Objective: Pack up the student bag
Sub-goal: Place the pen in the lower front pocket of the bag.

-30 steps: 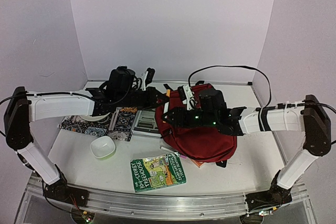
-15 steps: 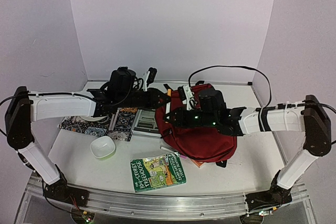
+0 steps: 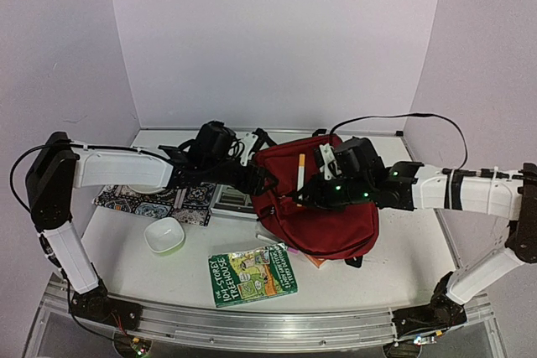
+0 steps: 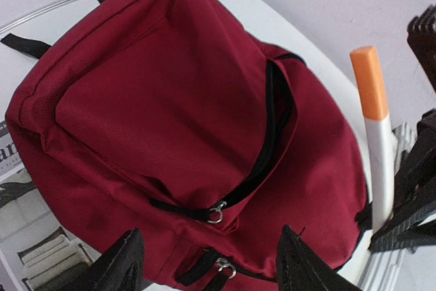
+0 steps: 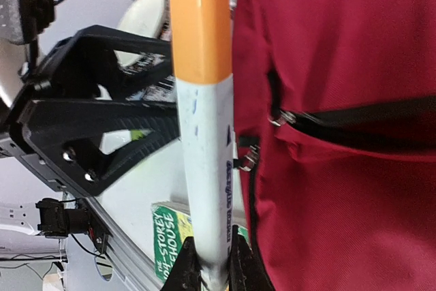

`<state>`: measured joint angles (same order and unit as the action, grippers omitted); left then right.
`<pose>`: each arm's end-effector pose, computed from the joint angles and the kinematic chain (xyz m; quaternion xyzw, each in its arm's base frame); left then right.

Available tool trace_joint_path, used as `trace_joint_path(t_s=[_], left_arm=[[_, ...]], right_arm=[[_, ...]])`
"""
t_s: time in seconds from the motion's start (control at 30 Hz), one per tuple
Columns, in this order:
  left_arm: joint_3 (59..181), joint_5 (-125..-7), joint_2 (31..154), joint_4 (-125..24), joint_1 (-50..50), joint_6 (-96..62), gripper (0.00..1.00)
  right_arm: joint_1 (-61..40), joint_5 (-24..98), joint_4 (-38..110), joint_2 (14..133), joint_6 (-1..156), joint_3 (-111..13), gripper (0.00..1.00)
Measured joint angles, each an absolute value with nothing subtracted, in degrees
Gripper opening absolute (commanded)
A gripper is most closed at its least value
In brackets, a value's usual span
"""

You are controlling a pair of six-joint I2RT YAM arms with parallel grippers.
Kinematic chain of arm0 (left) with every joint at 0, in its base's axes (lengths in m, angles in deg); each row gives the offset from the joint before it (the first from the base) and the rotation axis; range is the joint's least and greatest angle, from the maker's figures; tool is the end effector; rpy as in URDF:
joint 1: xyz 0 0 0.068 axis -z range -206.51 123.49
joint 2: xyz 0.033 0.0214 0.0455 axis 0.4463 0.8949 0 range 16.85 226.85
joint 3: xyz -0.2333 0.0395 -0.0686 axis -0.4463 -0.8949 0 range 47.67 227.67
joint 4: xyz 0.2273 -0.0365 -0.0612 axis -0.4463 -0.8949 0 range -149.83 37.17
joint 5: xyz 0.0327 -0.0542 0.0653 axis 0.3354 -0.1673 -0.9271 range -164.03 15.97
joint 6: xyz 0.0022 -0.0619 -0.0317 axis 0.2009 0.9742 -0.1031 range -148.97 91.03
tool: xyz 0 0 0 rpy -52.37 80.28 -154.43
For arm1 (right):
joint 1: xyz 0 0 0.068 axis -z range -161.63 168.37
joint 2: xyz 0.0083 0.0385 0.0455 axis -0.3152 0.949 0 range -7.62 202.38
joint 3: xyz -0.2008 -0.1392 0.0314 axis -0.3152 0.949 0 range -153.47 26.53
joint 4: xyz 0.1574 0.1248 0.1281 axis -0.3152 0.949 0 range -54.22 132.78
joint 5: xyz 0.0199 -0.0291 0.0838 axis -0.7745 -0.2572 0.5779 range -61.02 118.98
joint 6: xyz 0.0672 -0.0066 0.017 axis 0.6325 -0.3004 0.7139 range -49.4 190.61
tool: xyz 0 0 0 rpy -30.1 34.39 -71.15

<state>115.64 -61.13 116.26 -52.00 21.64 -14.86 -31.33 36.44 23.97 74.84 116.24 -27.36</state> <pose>0.2500 -0.2981 0.2176 0.3059 0.8091 -0.3381 0.3709 0.2114 0.2607 0.2579 -0.0672 0.7990 0.4752 0.3623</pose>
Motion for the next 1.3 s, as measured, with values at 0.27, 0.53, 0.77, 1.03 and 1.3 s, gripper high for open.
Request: trace_joint_path(t_s=[0.27, 0.53, 0.77, 1.03, 1.3], left_arm=[[119.29, -66.46, 119.13, -55.45, 23.98, -24.37, 0.73], [120.85, -69.13, 121.53, -56.26, 25.24, -27.59, 0.73], [121.46, -69.76, 122.34, -57.00, 25.19, -27.73, 0.74], [121.80, -69.76, 122.36, -56.91, 25.19, -27.75, 0.74], [121.82, -69.76, 122.39, -56.91, 25.19, -29.21, 0.74]], right_arm=[[-28.47, 41.10, 32.63, 74.61, 119.35, -26.62, 0.00], [-26.90, 46.17, 35.44, 77.37, 119.95, -26.22, 0.00], [-26.00, 49.21, 35.97, 82.50, 119.51, -26.34, 0.00], [-24.45, 49.77, 36.23, 85.08, 118.46, -29.23, 0.00], [-20.21, 47.94, 36.09, 86.31, 118.66, -32.71, 0.00]])
